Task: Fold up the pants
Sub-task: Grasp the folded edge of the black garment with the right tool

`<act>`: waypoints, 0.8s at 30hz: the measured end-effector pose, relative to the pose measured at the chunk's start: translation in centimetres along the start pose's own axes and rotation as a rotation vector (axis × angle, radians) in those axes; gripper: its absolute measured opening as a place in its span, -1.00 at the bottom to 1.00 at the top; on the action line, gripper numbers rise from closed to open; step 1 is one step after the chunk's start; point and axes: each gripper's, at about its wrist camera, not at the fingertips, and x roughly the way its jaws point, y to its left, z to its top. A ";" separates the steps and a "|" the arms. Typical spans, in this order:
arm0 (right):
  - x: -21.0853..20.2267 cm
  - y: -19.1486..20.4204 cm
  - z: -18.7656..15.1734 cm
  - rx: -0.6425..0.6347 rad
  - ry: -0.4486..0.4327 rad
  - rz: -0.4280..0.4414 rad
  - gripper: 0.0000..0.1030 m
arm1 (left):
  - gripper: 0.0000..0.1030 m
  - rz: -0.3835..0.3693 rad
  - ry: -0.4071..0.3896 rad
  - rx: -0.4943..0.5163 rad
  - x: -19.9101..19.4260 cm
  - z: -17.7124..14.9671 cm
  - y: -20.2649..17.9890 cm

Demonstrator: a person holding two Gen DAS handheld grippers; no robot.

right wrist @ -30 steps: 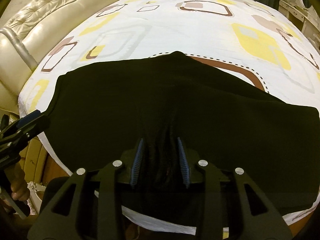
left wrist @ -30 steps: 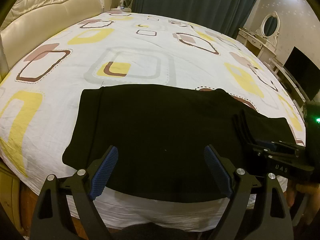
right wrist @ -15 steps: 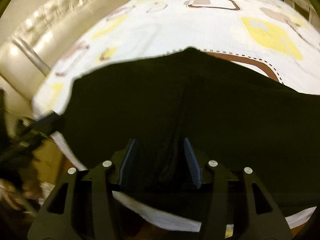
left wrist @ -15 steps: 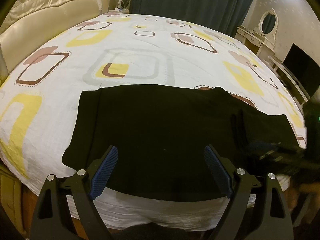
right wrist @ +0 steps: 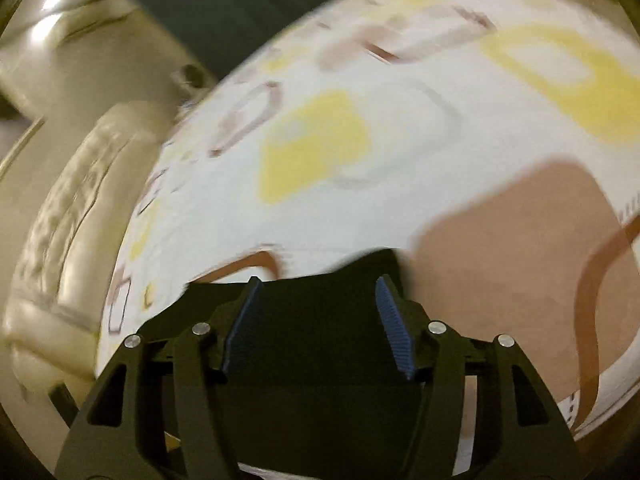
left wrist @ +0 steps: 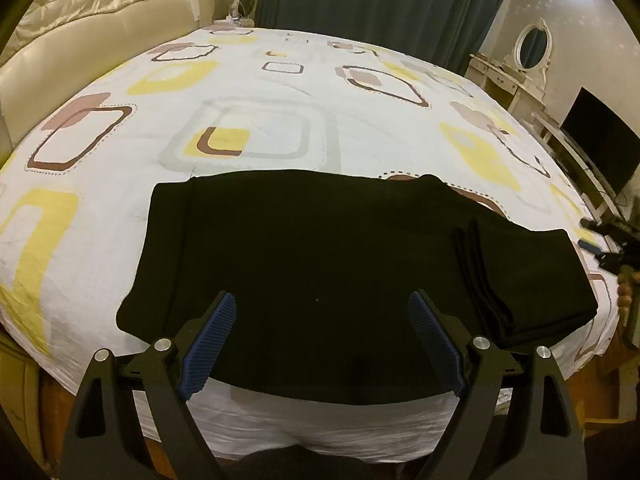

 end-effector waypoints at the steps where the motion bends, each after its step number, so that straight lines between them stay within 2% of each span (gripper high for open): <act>1: 0.9 -1.6 0.3 0.046 0.020 0.013 0.12 | 0.69 0.000 0.003 0.000 0.1 0.0 0.0; 4: 3.5 -4.6 0.2 0.161 0.080 0.112 0.12 | 0.69 0.004 0.006 0.001 0.1 -0.1 0.0; 5: 4.3 -5.2 0.1 0.185 0.094 0.130 0.03 | 0.69 0.005 0.006 0.000 0.1 -0.1 0.1; 6: 4.9 -5.4 0.1 0.194 0.103 0.143 -0.25 | 0.69 0.006 0.006 -0.002 0.2 0.0 0.1; 7: 5.6 -5.8 0.0 0.198 0.115 0.153 -0.32 | 0.69 0.006 0.007 -0.003 0.2 0.0 0.2; 8: 6.0 -6.2 0.0 0.189 0.119 0.133 -0.48 | 0.69 0.004 0.008 -0.005 0.2 0.0 0.2; 9: 6.5 -6.4 -0.1 0.185 0.125 0.126 -0.51 | 0.69 0.006 0.010 -0.007 0.3 -0.1 0.2; 13: 6.8 -7.6 -0.4 0.234 0.117 0.188 -0.49 | 0.69 0.009 0.018 -0.002 0.5 -0.2 0.2; 15: 6.4 -7.7 -0.6 0.250 0.115 0.218 -0.39 | 0.69 0.012 0.019 0.003 0.5 -0.3 0.2; 24: 1.1 -9.5 -5.8 0.246 0.167 0.299 -0.15 | 0.69 0.011 0.018 -0.006 0.4 -0.3 0.3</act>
